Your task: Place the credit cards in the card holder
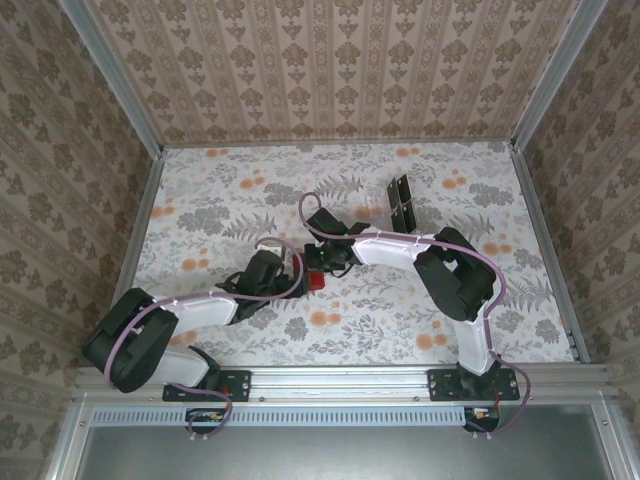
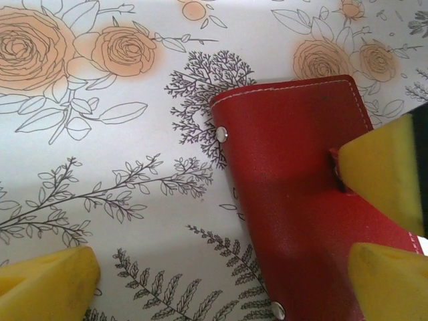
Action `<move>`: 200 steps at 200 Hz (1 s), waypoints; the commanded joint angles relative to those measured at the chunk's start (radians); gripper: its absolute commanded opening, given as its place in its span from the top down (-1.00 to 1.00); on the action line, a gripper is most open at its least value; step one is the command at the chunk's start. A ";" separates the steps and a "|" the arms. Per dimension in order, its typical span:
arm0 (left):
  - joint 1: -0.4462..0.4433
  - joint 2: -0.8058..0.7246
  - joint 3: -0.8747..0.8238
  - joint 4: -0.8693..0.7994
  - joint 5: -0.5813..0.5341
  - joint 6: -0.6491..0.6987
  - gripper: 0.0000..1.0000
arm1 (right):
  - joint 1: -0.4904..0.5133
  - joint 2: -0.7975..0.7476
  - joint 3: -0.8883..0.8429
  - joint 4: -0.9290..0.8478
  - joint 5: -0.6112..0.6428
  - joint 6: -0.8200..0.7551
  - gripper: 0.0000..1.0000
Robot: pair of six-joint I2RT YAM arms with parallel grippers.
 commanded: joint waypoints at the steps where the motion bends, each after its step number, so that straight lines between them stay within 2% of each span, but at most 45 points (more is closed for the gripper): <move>1: 0.033 -0.048 -0.022 -0.120 -0.025 -0.012 -0.99 | 0.003 0.042 -0.061 -0.077 -0.012 0.023 1.00; 52: 0.064 -0.132 -0.040 -0.167 -0.051 -0.018 -0.99 | -0.002 0.046 -0.089 -0.057 -0.016 0.032 1.00; 119: 0.052 -0.099 -0.062 -0.052 0.038 0.003 -0.98 | -0.006 0.010 -0.049 -0.040 -0.053 0.031 1.00; 200: 0.015 -0.021 -0.051 -0.013 0.046 0.006 -0.99 | -0.009 -0.051 -0.025 -0.033 -0.070 0.035 1.00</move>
